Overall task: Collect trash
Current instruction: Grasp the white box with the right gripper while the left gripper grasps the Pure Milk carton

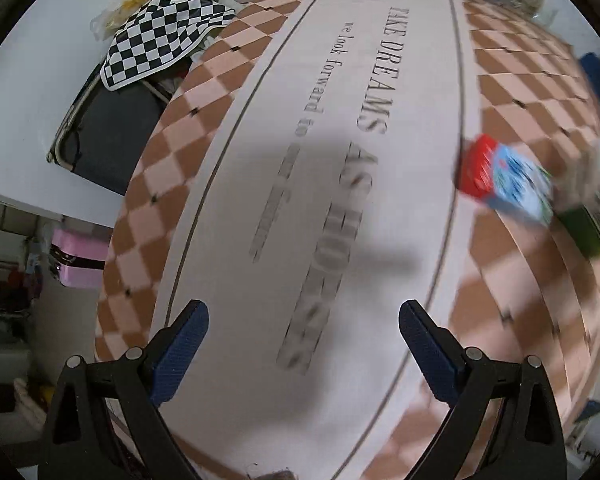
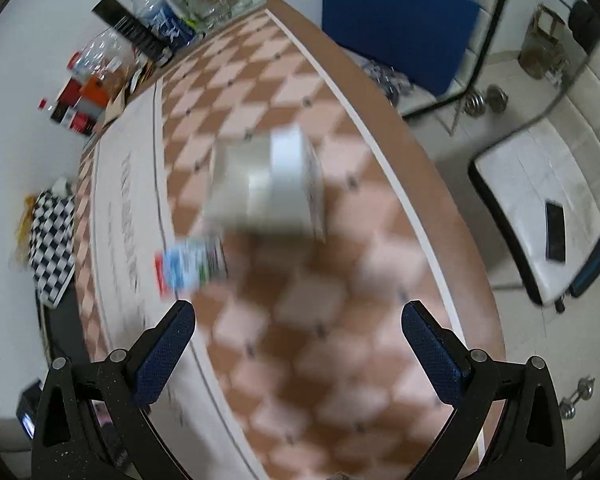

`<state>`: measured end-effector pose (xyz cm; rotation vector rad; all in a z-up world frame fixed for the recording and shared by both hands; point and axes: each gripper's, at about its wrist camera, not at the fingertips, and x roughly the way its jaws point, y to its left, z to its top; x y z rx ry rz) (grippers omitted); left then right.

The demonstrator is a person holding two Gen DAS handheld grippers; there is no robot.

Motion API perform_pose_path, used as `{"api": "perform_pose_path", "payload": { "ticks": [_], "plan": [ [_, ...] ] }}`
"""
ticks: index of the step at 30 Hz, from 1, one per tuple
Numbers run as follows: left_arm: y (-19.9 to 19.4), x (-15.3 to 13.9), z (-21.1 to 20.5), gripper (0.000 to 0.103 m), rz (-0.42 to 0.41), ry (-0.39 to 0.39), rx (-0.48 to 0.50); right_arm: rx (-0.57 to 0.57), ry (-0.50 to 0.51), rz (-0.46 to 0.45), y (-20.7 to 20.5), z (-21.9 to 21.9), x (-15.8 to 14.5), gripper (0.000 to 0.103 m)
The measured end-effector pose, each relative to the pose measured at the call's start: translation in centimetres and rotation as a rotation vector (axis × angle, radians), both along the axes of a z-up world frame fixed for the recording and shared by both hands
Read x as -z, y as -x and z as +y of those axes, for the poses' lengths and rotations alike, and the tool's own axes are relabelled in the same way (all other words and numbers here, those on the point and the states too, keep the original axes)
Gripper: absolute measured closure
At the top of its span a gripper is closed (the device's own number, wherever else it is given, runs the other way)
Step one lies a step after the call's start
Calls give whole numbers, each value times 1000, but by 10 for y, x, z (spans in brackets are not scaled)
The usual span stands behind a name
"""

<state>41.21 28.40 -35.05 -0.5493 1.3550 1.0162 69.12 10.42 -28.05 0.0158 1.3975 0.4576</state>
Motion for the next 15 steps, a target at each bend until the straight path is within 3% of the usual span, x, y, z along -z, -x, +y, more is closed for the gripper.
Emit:
{"api": "perform_pose_path", "payload": {
  "ticks": [5,8,10,11,12,15],
  "plan": [
    [-28,23,30,6,53,15,-40,-9,25,14,-43,60,20,0],
    [-39,23,39,6,28,40,-46,-44,79,55,-59,91,45,0],
    [-52,18,37,6,-10,59,-13,-70,117,81,-59,100,59,0],
    [-60,16,35,6,-22,67,6,-94,128,89,-59,102,65,10],
    [-69,13,32,6,-41,82,36,-111,134,87,-60,102,67,13],
    [-103,8,24,6,-109,147,131,-144,128,69,-64,89,64,14]
  ]
}}
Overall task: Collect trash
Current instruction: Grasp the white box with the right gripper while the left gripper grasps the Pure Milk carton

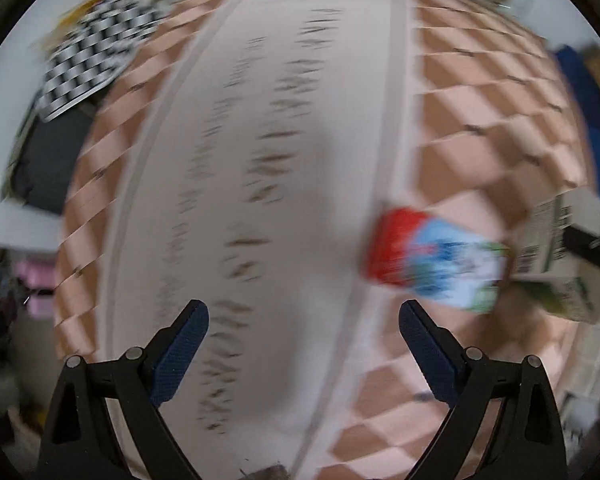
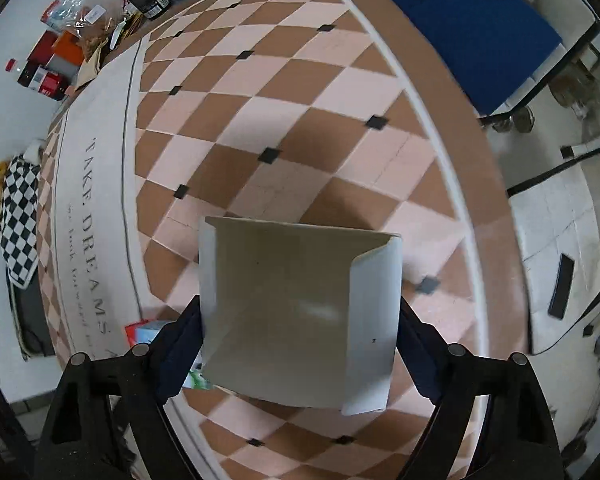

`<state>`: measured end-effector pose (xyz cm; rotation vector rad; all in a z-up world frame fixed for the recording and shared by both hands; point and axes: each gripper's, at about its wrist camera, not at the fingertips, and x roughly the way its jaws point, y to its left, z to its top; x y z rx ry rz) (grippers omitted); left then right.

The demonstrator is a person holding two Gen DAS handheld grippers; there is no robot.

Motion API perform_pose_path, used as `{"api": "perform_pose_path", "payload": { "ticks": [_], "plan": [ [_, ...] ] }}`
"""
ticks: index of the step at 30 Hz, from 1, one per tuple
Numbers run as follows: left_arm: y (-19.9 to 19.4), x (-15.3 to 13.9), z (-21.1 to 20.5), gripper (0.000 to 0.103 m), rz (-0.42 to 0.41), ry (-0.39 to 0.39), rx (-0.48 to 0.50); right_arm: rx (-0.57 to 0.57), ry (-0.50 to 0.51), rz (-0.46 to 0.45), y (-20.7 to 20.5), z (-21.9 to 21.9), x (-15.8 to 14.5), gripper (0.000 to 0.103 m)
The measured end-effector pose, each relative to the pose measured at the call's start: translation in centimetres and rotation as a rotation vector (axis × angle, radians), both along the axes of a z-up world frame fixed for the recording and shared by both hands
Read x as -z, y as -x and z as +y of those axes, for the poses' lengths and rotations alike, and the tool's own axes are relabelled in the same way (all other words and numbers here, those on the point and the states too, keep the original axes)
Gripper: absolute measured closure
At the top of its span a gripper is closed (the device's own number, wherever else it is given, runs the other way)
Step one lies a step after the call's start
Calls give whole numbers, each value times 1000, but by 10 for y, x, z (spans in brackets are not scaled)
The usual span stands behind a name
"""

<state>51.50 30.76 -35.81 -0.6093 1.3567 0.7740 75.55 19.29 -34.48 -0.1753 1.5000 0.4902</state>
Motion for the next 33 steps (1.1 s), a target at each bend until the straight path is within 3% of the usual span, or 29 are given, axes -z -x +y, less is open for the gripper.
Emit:
{"api": "perform_pose_path", "payload": {
  "ticks": [5,13,18,28,33],
  "plan": [
    [-47,8,-10,6,-27,87,132,42,2,-17,-23,-39,-7,14],
    [-83,47,-18,7,81,133,251,46,8,21,-42,-60,-5,14],
    [-89,61,-15,7,95,132,248,19,37,10,-38,-49,0,14],
    [-75,56,-13,13,45,109,225,-21,126,-8,-40,-33,10,12],
    [-64,44,-17,13,23,83,215,-45,121,-38,-37,-31,8,18]
  ]
}}
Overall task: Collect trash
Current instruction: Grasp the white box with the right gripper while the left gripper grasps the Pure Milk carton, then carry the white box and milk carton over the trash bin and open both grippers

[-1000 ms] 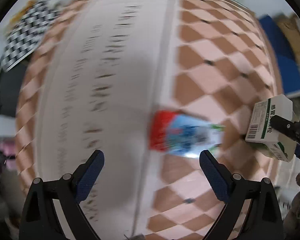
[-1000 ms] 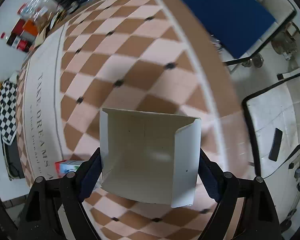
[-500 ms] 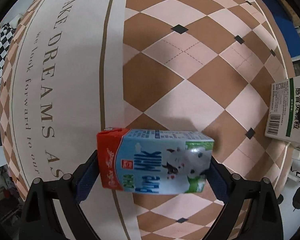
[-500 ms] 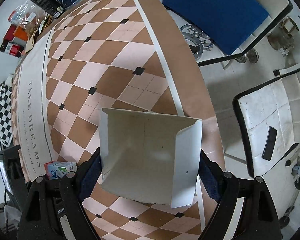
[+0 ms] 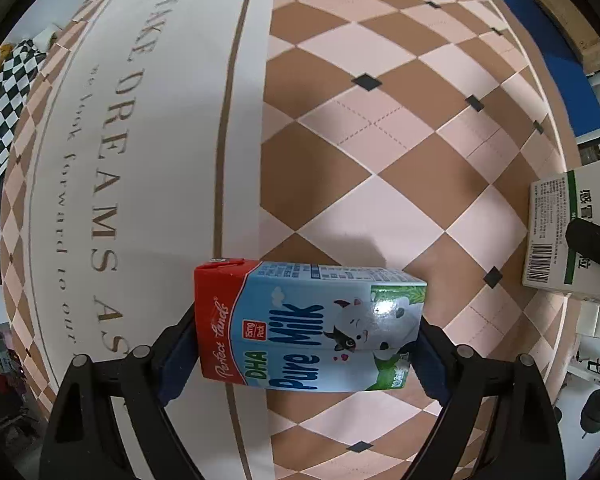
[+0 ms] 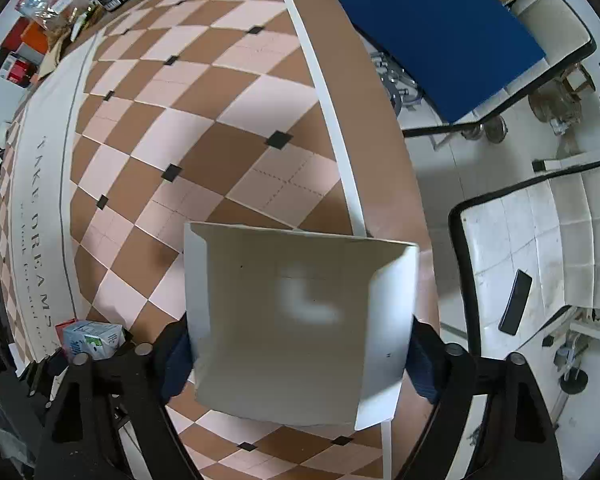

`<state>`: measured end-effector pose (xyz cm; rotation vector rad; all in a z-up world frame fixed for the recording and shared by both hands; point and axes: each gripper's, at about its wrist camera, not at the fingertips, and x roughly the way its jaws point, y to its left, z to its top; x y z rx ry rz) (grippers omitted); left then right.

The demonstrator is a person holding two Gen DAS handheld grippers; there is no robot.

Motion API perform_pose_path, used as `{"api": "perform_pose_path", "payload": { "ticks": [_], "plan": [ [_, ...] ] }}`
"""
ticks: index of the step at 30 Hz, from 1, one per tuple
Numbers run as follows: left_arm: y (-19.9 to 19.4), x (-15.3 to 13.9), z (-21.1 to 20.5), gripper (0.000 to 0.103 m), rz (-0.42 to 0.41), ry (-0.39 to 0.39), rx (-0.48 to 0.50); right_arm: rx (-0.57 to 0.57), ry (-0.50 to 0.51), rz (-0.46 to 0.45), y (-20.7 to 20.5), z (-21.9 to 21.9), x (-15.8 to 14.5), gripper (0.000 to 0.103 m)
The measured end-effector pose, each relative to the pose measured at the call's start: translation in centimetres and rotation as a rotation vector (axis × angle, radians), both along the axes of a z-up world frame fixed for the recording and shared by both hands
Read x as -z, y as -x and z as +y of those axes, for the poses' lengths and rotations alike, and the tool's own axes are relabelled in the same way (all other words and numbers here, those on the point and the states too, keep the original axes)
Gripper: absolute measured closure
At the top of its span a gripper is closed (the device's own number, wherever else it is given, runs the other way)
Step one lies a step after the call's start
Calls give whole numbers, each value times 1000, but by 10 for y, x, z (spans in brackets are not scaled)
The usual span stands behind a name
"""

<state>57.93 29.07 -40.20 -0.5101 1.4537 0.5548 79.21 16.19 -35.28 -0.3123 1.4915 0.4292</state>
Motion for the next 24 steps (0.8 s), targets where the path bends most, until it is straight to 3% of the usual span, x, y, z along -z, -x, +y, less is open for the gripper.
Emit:
{"api": "perform_pose_path", "payload": {
  "ticks": [6,12,18,24],
  "plan": [
    [19,-35,-11,13,-55,-67,-5,-17,-53,-40,16,-4,-18,19],
    [57,-83,-33,13,-118,-129,-7,-51,-112,-118,60,-17,-54,19],
    [124,-131,-67,13,-201,-157,-1,-51,-190,-150,136,-50,-90,19],
    [214,-161,-105,13,-291,-159,34,-47,-235,-177,247,-97,-117,19]
  ]
}}
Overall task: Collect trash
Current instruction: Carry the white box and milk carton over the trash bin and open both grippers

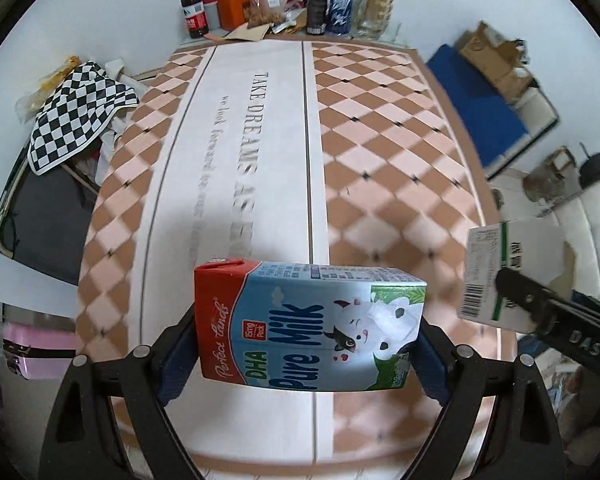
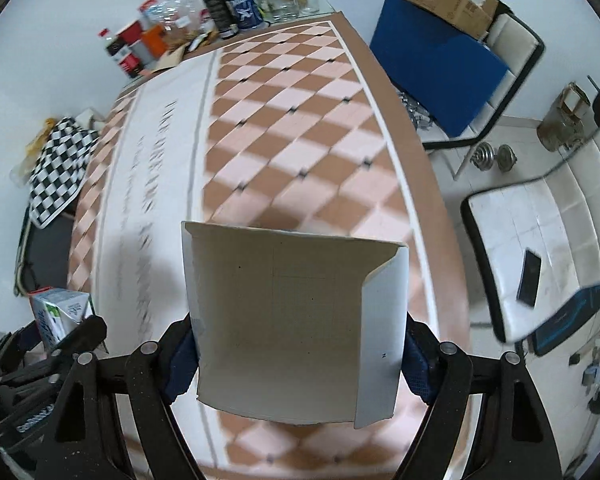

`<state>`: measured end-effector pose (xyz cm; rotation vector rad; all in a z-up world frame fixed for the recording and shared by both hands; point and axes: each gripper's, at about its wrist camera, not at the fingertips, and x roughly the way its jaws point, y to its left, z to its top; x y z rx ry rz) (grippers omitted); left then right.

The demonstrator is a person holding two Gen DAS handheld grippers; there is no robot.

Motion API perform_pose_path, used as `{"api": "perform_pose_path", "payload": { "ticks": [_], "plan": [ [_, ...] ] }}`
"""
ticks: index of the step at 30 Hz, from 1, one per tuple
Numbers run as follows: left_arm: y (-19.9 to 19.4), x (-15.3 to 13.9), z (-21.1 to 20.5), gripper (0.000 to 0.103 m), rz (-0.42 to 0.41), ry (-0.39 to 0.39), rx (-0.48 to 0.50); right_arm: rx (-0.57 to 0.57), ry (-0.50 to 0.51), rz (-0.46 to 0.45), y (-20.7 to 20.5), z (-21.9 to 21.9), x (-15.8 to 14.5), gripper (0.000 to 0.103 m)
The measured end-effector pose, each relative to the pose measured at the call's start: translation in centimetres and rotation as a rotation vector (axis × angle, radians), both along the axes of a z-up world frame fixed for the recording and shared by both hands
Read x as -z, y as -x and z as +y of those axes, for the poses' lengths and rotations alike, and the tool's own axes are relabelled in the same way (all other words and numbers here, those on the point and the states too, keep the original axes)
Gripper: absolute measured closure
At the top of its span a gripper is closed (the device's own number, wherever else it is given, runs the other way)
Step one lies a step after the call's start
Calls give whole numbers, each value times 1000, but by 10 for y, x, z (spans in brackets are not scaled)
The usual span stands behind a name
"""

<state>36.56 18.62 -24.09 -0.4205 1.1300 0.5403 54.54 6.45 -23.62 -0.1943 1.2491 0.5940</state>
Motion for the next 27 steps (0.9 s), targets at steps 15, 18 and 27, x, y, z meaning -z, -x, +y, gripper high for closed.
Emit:
{"api": "perform_pose_path", "payload": {
  "ticks": [15,18,27],
  "plan": [
    [216,16,-115,13,15,101,127,103,-8,81,311,-161,17,19],
    [247,44,-129,13,62,156,113,106,15,148,350,-198,44,19],
    [303,189,-159,13,237,350,7,127,95,396,405,-263,190,19]
  ]
}}
